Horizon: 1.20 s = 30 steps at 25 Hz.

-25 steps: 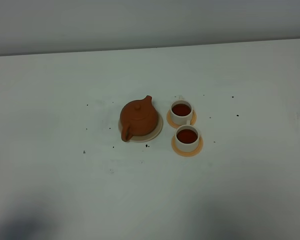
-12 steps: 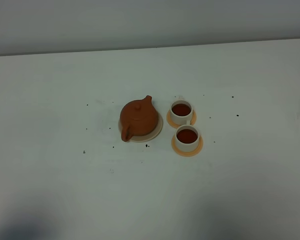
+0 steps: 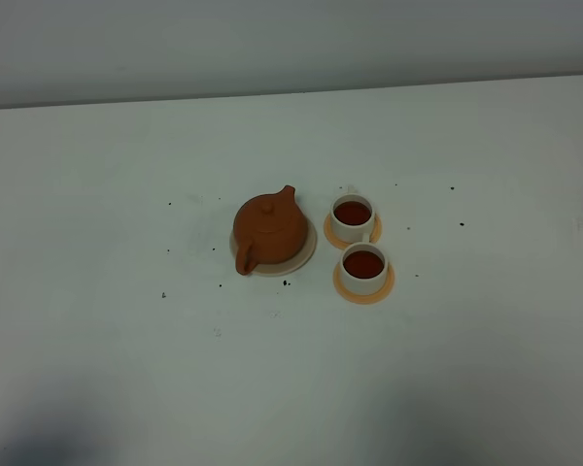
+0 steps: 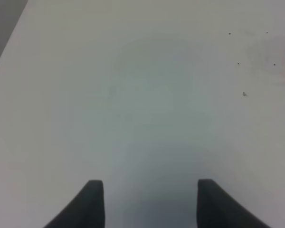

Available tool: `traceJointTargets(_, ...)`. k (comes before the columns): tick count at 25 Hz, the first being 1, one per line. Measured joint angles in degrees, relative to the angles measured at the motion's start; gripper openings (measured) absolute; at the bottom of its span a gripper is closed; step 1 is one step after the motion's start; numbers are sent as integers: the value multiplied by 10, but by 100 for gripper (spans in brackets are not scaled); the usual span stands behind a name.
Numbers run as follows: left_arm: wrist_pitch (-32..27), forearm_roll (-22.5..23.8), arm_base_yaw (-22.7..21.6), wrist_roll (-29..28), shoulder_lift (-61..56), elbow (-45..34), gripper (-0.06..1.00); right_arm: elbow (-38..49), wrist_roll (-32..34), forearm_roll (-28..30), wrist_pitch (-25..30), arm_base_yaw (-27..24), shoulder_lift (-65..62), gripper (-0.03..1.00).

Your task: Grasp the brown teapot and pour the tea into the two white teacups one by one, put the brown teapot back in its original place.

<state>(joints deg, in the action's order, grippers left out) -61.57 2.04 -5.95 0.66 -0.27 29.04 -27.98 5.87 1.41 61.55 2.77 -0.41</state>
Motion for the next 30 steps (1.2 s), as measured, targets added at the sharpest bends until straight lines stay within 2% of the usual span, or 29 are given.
traceJointTargets(30,0,0,0,0,0,0,45,0,0,0,0,0,0,24)
